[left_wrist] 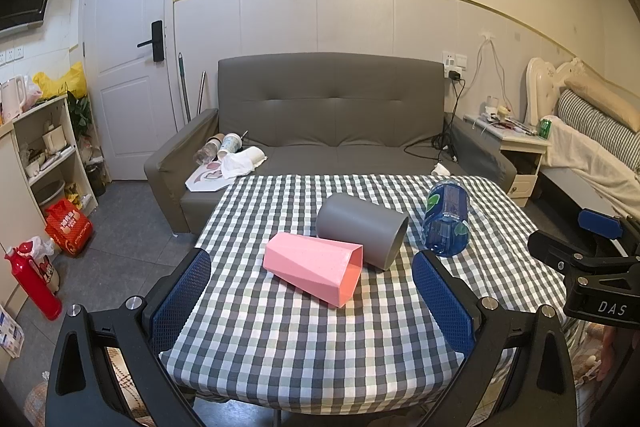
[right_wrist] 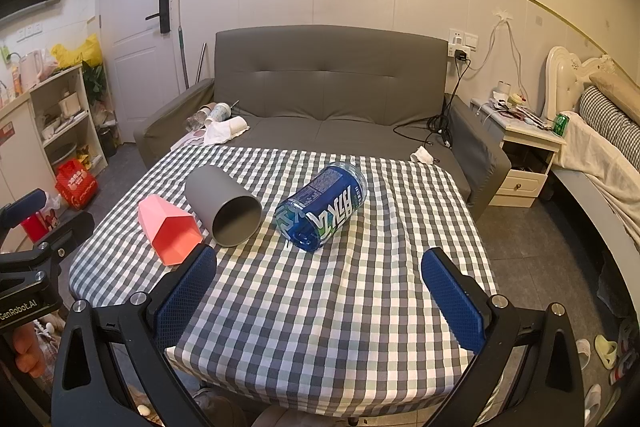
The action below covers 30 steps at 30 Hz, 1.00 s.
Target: Flip cup upside down
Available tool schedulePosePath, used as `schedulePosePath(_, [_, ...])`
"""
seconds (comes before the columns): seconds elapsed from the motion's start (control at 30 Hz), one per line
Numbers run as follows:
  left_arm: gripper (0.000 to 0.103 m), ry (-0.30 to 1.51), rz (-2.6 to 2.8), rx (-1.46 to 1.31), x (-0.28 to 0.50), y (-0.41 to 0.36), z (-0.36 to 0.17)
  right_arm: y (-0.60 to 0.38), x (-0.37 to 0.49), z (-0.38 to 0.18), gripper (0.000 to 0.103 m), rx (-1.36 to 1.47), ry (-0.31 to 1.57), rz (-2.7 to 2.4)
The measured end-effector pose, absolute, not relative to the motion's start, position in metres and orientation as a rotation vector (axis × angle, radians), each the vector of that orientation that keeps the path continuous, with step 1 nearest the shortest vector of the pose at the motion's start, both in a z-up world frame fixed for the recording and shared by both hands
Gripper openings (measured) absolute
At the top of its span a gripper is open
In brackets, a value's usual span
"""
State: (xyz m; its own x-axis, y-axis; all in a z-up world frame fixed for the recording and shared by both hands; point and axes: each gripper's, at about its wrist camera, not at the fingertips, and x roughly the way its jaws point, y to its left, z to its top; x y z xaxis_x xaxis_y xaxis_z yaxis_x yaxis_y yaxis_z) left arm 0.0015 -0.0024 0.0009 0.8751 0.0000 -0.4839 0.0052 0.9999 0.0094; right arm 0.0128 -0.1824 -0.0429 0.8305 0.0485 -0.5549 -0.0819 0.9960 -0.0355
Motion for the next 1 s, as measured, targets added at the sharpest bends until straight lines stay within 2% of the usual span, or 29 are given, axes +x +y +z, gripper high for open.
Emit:
schedulePosePath(0.57, [0.103, 0.548, 0.011, -0.018, 0.013, 0.004, -0.009, -0.173, 0.022, -0.042, 0.103, -0.086, 0.612, 0.105])
schedulePosePath(1.0, [0.103, 0.678, 0.107, -0.098, 0.064, 0.043, -0.024, -0.135, 0.095, -0.045, 0.103, -0.172, 0.714, 0.310])
